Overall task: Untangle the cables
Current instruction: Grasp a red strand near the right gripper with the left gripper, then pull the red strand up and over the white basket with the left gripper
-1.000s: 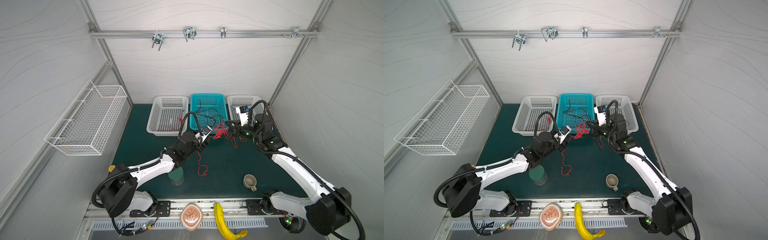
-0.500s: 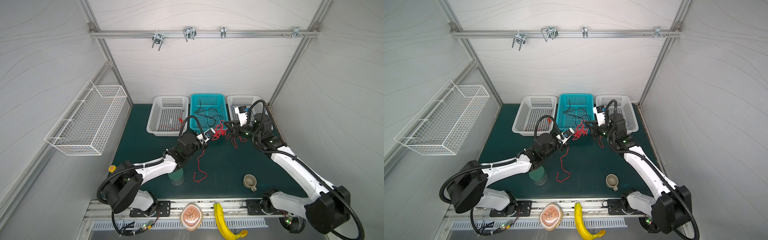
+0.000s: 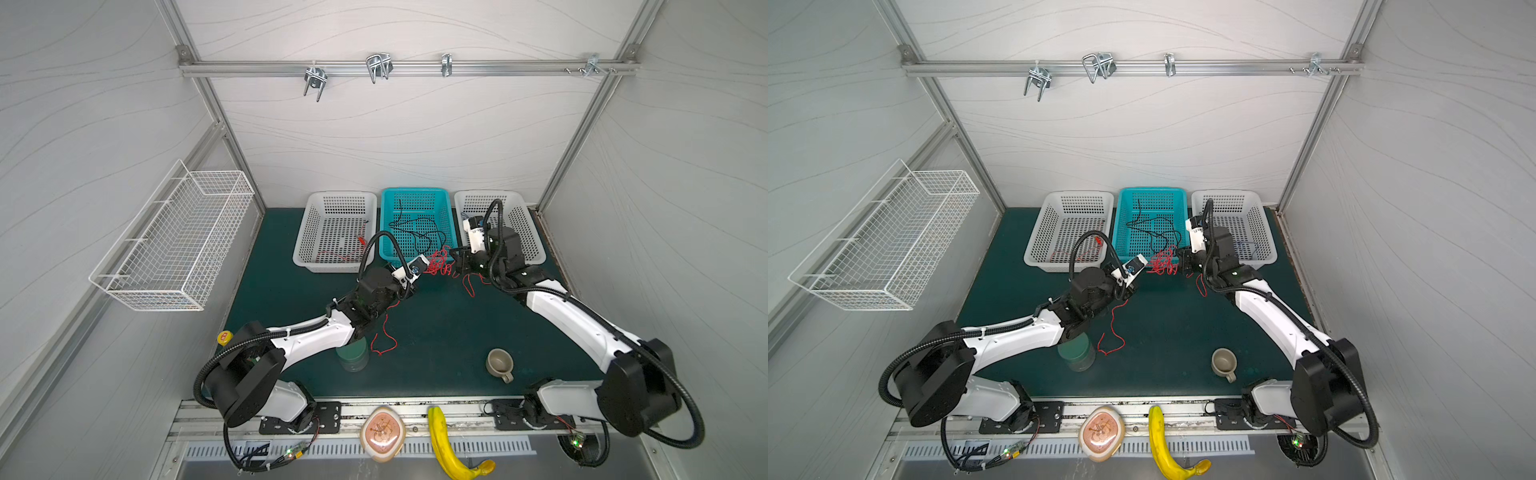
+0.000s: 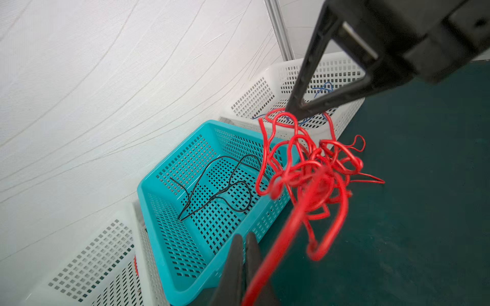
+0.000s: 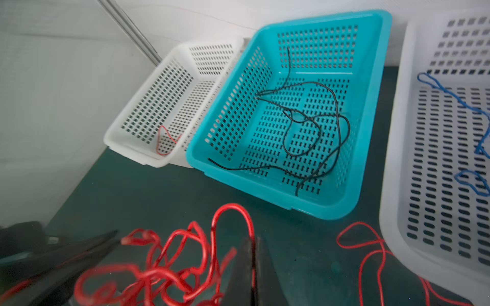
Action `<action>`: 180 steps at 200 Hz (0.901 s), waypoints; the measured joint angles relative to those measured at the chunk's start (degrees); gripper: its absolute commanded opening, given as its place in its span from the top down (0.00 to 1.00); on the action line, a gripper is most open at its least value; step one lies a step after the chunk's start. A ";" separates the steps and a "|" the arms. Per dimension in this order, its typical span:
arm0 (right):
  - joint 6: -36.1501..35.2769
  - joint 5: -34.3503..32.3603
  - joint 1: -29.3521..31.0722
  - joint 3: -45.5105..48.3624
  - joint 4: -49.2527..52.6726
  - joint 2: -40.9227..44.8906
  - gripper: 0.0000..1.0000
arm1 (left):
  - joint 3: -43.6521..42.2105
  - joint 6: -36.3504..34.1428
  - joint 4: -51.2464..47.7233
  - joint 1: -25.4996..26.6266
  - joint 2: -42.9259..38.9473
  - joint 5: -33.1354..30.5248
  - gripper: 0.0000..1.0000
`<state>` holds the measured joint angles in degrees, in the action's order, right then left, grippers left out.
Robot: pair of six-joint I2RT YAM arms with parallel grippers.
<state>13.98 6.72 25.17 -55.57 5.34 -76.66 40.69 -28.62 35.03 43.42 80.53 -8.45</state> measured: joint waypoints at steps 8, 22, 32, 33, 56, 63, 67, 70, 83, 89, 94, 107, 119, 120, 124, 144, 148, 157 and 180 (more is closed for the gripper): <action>0.17 -1.99 -0.02 0.28 0.39 -1.05 1.00 | 0.00 0.44 0.02 0.00 -0.42 -0.42 1.00; 0.63 -4.92 -0.13 0.87 1.38 -2.51 1.00 | 0.00 1.03 0.09 0.00 -1.29 -1.46 1.00; 0.94 -7.08 -0.17 1.33 2.05 -3.08 1.00 | 0.02 1.40 0.09 0.00 -1.90 -2.47 1.00; 0.98 -7.17 -0.17 1.38 2.10 -3.10 1.00 | 0.02 1.42 0.09 0.00 -1.97 -2.56 1.00; 1.46 -9.53 -0.66 2.62 2.93 -3.17 1.00 | 0.63 1.81 -0.09 -0.02 -2.89 -4.52 1.00; 1.51 -9.68 -0.74 2.93 2.93 -3.17 1.00 | 0.96 1.88 -0.11 -0.02 -3.08 -5.09 1.00; 1.49 -9.70 -0.79 3.10 2.89 -3.17 1.00 | 1.11 1.97 -0.15 -0.02 -3.19 -5.33 1.00; 1.49 -9.70 -0.81 3.19 2.93 -3.15 1.00 | 1.29 2.08 -0.26 -0.02 -3.26 -5.60 1.00; 1.49 -9.66 -0.87 3.61 2.82 -3.15 1.00 | 2.19 2.40 -0.63 -0.02 -3.41 -6.47 1.00; 1.49 -9.60 -0.87 3.76 2.84 -3.15 1.00 | 2.64 2.64 -0.90 -0.02 -3.48 -7.06 1.00; 1.49 -9.53 -0.87 3.87 2.82 -3.15 1.00 | 3.02 2.84 -1.11 -0.02 -3.56 -7.48 1.00; 1.49 -9.35 -0.87 4.11 2.82 -3.15 1.00 | 4.28 3.41 -2.01 -0.02 -3.69 -8.66 1.00; 1.46 -9.05 -0.87 4.35 2.75 -3.15 1.00 | 5.66 3.93 -2.73 -0.02 -3.74 -9.62 1.00; 1.46 -9.05 -0.87 4.35 2.73 -3.15 1.00 | 5.86 4.00 -2.84 -0.02 -3.76 -9.73 1.00; 1.46 -8.94 -0.87 4.46 2.69 -3.15 1.00 | 6.43 4.22 -3.26 -0.02 -3.80 -10.08 1.00; 1.46 -8.17 -0.87 5.18 2.38 -3.15 1.00 | 9.09 5.11 -5.46 -0.02 -4.46 -11.34 1.00; 1.46 -8.02 -0.87 5.38 2.25 -3.15 1.00 | 9.66 5.29 -5.86 -0.02 -4.61 -11.61 1.00; 1.46 -7.78 -0.87 5.79 2.12 -3.15 1.00 | 10.84 5.46 -6.56 -0.04 -4.96 -12.28 1.00; 1.51 -7.02 -0.87 6.86 1.79 -3.15 1.00 | 13.62 5.27 -7.78 -0.66 -5.53 -14.23 1.00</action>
<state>15.49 -0.30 24.29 -48.71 7.14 -79.81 54.30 -23.35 27.24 42.76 75.00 -22.68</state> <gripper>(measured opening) 0.050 0.052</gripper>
